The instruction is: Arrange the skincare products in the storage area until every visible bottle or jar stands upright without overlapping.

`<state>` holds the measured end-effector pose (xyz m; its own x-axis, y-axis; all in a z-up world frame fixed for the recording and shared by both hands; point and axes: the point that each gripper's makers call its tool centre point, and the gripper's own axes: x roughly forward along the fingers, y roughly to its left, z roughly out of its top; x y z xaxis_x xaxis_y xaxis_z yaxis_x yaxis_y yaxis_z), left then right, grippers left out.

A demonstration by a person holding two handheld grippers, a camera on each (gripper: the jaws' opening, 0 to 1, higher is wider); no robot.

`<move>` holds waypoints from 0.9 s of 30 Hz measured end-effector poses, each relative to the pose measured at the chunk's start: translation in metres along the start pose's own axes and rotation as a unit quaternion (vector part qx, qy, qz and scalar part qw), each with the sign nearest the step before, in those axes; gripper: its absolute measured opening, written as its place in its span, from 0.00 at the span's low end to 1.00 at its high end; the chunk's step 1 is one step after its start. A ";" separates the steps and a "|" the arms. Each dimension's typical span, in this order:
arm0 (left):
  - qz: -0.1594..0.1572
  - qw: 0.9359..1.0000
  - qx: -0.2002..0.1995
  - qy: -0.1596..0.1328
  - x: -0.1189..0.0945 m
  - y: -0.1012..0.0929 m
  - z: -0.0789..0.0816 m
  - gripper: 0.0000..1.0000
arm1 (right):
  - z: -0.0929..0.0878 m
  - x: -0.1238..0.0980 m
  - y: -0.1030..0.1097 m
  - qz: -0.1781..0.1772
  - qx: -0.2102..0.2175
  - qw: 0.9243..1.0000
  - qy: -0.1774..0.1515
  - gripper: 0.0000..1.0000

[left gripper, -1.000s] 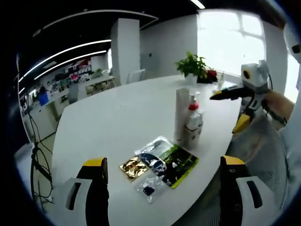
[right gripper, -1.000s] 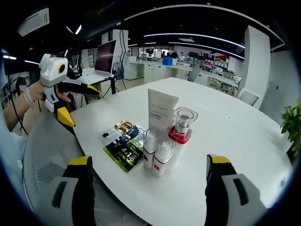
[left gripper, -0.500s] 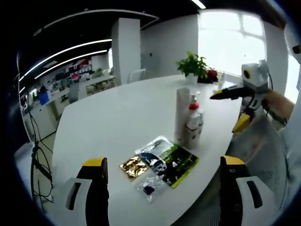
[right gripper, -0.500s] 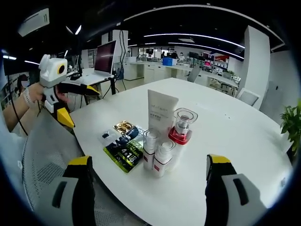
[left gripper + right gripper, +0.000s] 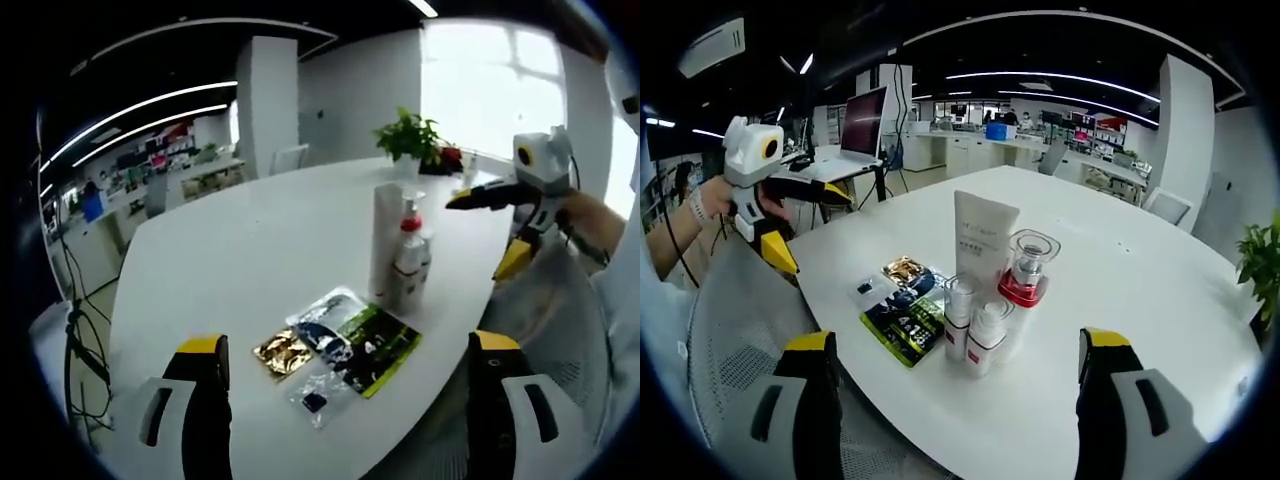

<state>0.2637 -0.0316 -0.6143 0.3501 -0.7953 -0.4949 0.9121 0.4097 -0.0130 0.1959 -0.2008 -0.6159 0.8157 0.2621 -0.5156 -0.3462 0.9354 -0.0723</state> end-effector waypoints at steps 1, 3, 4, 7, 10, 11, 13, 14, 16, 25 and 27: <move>0.000 1.000 0.000 0.000 0.000 0.000 0.000 0.97 | 0.000 0.000 0.000 0.000 0.000 1.000 0.001 1.00; 0.000 1.000 -0.001 -0.001 0.000 0.000 0.001 0.97 | 0.000 0.000 0.000 0.000 -0.001 1.000 0.001 1.00; 0.001 1.000 -0.001 -0.002 0.000 0.000 0.001 0.97 | 0.000 0.000 0.000 0.000 0.000 1.000 0.001 1.00; 0.001 1.000 0.000 -0.002 -0.001 0.001 0.001 0.97 | 0.000 0.000 0.000 0.000 -0.001 1.000 0.001 1.00; 0.001 1.000 0.000 -0.001 -0.001 0.000 0.001 0.97 | 0.000 0.000 0.000 0.000 -0.001 1.000 0.000 1.00; 0.001 1.000 0.001 0.000 -0.001 0.000 0.001 0.97 | 0.000 0.000 0.000 0.000 -0.002 1.000 0.000 1.00; -0.001 1.000 0.001 0.000 -0.001 -0.001 0.001 0.97 | 0.001 -0.001 0.000 -0.001 -0.002 1.000 0.000 1.00; -0.001 1.000 0.001 0.000 0.000 -0.001 0.001 0.97 | 0.001 -0.001 0.000 0.000 -0.002 1.000 -0.001 1.00; 0.000 1.000 0.001 0.000 0.000 0.000 0.001 0.97 | 0.001 -0.001 0.000 -0.001 -0.003 1.000 -0.001 1.00; 0.001 1.000 0.002 0.001 -0.001 0.001 0.001 0.97 | 0.001 -0.001 0.001 0.000 -0.004 1.000 0.000 1.00; 0.001 1.000 0.002 0.002 -0.001 0.001 0.000 0.97 | 0.001 0.000 0.001 0.001 -0.004 1.000 0.002 1.00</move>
